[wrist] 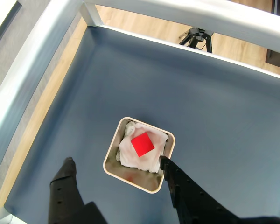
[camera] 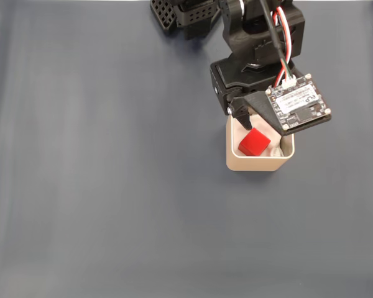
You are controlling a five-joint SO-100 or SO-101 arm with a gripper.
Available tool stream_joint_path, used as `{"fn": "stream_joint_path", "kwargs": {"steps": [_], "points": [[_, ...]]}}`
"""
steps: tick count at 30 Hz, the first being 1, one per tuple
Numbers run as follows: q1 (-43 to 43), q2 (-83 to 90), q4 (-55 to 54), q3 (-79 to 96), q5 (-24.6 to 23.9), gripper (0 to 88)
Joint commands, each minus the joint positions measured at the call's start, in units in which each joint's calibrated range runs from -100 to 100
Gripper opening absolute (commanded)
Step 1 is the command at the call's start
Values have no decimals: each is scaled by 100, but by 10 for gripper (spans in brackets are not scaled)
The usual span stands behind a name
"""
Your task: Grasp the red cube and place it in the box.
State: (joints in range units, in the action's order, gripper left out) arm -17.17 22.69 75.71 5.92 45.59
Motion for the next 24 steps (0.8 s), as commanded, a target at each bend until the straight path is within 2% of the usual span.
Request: {"fn": "stream_joint_path", "kwargs": {"steps": [1,19,22,24], "points": [[88,262,-66,-63,54,450],[116,262,-197,-45,63,451],[166,271,-263,-36,49,412],[195,271,-279,-27,49,331]]}}
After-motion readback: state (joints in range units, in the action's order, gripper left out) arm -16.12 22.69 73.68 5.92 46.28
